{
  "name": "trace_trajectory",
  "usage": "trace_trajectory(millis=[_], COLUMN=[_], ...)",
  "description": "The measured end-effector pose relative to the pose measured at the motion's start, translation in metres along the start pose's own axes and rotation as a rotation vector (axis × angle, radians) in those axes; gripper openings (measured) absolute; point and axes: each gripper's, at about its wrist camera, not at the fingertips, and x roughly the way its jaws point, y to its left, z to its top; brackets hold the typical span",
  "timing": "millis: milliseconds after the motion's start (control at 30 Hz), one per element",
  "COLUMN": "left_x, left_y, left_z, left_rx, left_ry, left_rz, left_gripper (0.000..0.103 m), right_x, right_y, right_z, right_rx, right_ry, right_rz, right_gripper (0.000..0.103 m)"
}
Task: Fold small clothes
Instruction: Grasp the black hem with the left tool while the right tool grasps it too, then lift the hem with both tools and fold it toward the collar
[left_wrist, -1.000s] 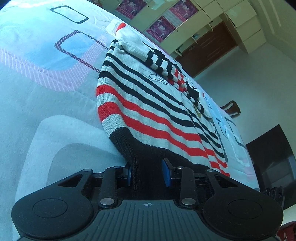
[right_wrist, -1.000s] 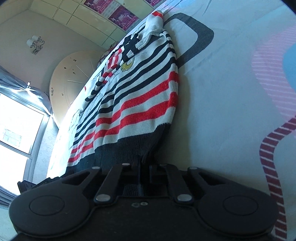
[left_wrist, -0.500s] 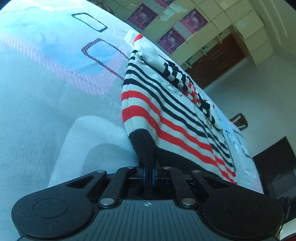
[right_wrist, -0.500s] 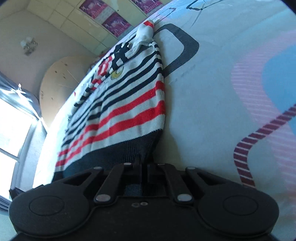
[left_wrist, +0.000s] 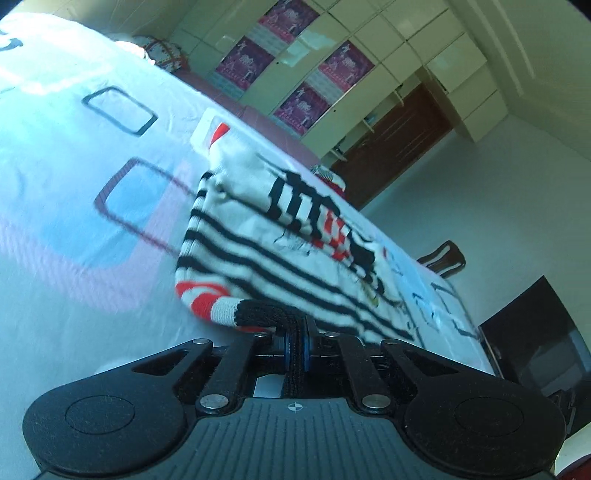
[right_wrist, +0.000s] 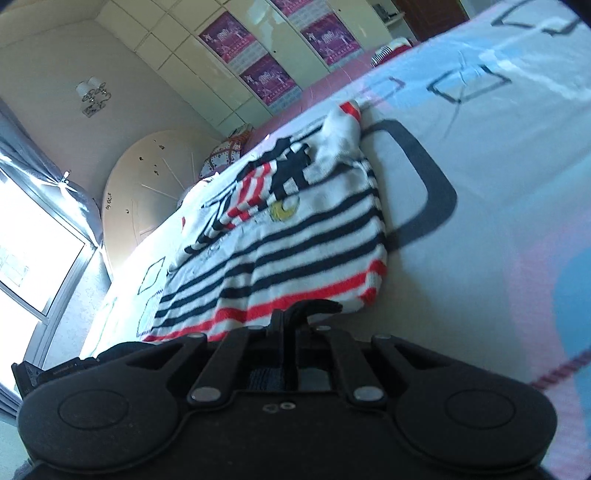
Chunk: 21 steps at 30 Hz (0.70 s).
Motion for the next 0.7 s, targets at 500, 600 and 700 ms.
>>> trace_trajectory(millis=[500,600,700], left_x=[0.103,0.131,0.156], left_y=[-0.006,0.004,0.014], left_z=[0.133,0.149,0.163], left_rx=[-0.04,-0.056,-0.072], left_ry=[-0.02,-0.001,0.017], left_rz=[-0.085,-0.087,-0.085], left_gripper=[0.006,0.006,0.006], right_x=[0.072,0.097,0.123], right_y=[0.022,0.019,0.013], right_z=[0.143,0.162,0.179], right_rx=[-0.031,-0.016,0.01], right_ry=[-0.077,-0.074,-0.069], right_rz=[0.032,0.025,0.02], right_gripper=[0.006,0.006,0.006])
